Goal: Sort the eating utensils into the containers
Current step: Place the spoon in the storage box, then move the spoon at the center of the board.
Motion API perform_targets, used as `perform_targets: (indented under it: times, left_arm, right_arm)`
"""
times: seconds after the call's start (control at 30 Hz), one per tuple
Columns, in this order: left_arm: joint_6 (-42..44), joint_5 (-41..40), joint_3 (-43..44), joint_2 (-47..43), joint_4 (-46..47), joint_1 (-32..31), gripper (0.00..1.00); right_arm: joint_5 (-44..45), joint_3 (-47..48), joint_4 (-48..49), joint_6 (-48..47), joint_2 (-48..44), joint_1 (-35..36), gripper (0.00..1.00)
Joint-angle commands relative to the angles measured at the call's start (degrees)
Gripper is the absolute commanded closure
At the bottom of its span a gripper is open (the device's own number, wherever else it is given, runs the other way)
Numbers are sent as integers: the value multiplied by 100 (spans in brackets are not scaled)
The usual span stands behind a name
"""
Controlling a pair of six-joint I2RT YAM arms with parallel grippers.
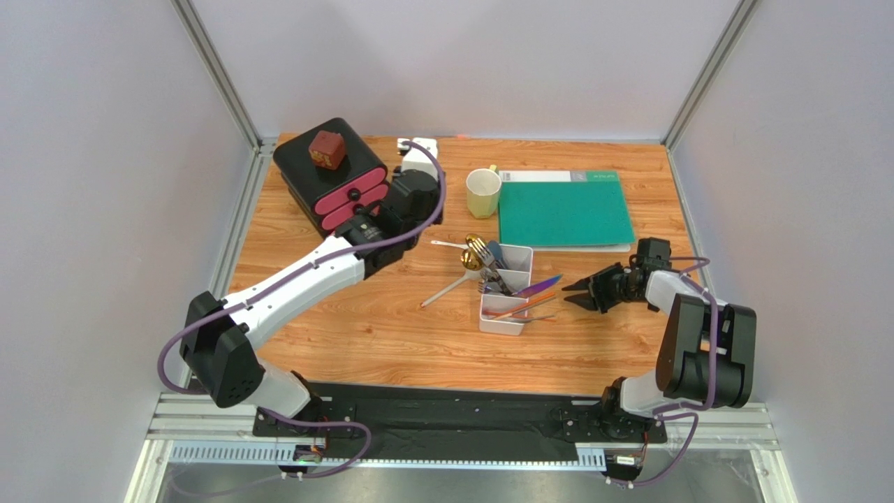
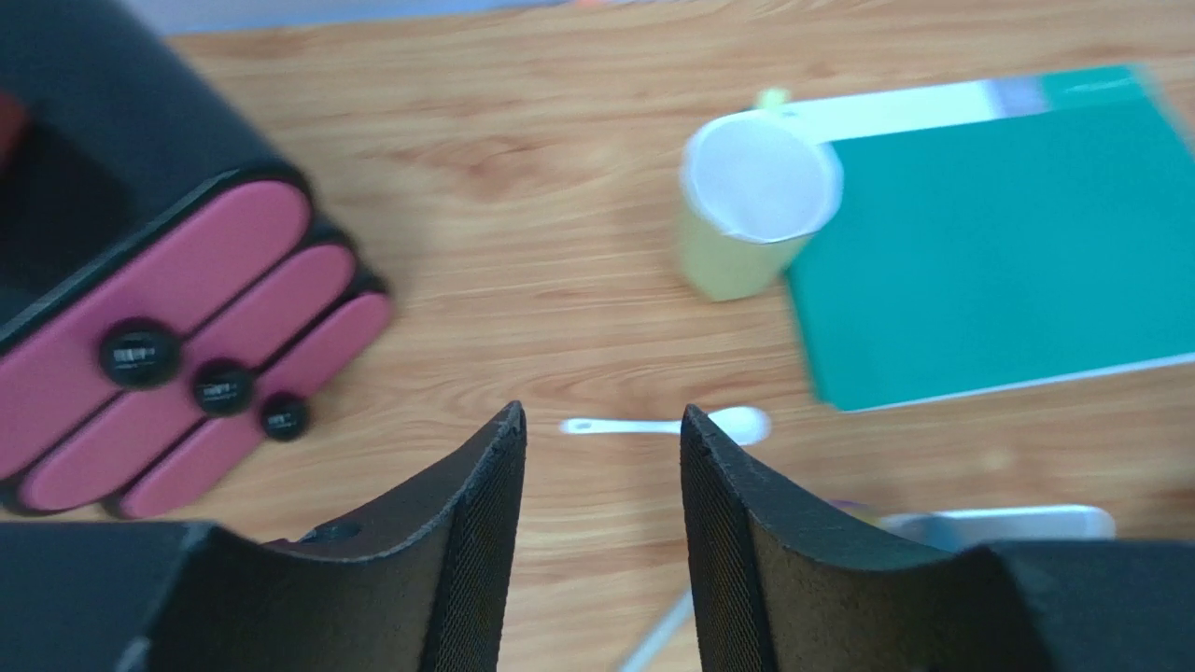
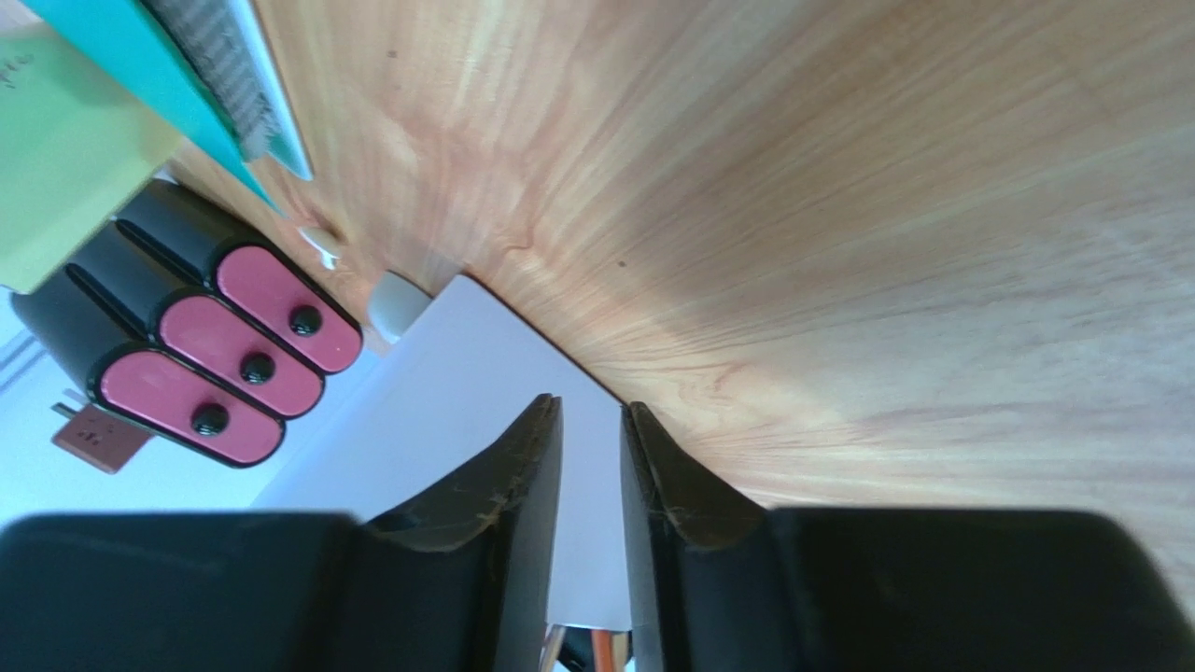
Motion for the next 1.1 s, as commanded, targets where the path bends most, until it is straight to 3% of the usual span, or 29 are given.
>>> perform_targets:
  times: [0.0, 0.07, 0.23, 0.43, 0.57, 1.07]
  left_arm:
    - [543, 908, -265, -47, -1066, 706, 48]
    - [1059, 1428, -13, 363, -1381, 883, 47]
    - [1853, 1815, 832, 1525, -2112, 901, 47]
    - [2706, 2194, 974, 2369, -1411, 901, 47]
    - [2952, 2510, 1395, 2958, -1514, 1085, 47]
    - [3955, 4515, 1271, 3055, -1030, 1569, 48]
  right_arm:
    - [121, 271, -334, 245, -234, -68, 69]
    - [95, 244, -344, 403, -225, -94, 68]
    - [77, 200, -484, 588, -129, -112, 68]
    - [296, 455, -817, 265, -102, -138, 69]
    - [376, 526, -950, 140, -67, -199, 69]
    - [183, 701, -932, 210, 434, -235, 70]
